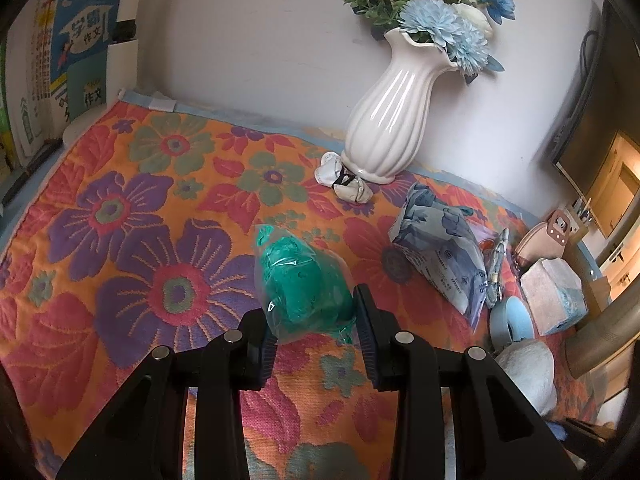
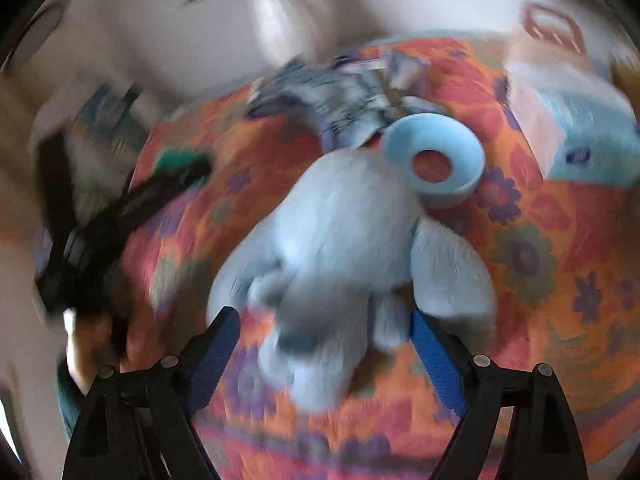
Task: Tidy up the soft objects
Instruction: 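Grasp the teal plastic bag with the left gripper while the right grasps the grey elephant plush, then carry the teal bag and elephant plush with both grippers to the woven tray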
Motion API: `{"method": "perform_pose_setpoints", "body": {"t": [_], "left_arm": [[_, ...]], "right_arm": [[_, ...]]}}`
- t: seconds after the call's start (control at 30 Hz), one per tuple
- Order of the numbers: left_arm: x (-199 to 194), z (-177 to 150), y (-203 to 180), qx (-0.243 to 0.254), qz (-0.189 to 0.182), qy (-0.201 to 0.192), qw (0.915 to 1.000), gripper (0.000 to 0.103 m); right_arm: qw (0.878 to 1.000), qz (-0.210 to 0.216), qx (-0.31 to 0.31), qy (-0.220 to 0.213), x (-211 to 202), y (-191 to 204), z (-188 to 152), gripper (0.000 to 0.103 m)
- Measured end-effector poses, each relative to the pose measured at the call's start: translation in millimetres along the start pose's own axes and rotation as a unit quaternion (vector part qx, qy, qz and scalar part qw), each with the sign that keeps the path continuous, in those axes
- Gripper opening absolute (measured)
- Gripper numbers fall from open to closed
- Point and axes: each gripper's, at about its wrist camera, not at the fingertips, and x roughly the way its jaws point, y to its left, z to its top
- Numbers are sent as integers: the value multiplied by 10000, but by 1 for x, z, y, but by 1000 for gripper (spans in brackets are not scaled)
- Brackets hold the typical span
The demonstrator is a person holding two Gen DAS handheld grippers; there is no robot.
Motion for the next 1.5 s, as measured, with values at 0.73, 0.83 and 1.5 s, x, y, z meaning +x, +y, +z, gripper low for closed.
{"method": "perform_pose_setpoints", "body": {"t": [0.73, 0.83, 1.5], "left_arm": [[-5, -3, -16, 442, 33, -96, 9990, 32], [-10, -5, -23, 585, 154, -198, 9980, 32], [-74, -57, -118, 1198, -1918, 123, 9740, 32]], "right_arm": [[9948, -199, -600, -801, 2, 4, -12, 56], [9954, -200, -495, -794, -9, -5, -19, 56], [9926, -141, 302, -1167, -110, -87, -46, 56]]}}
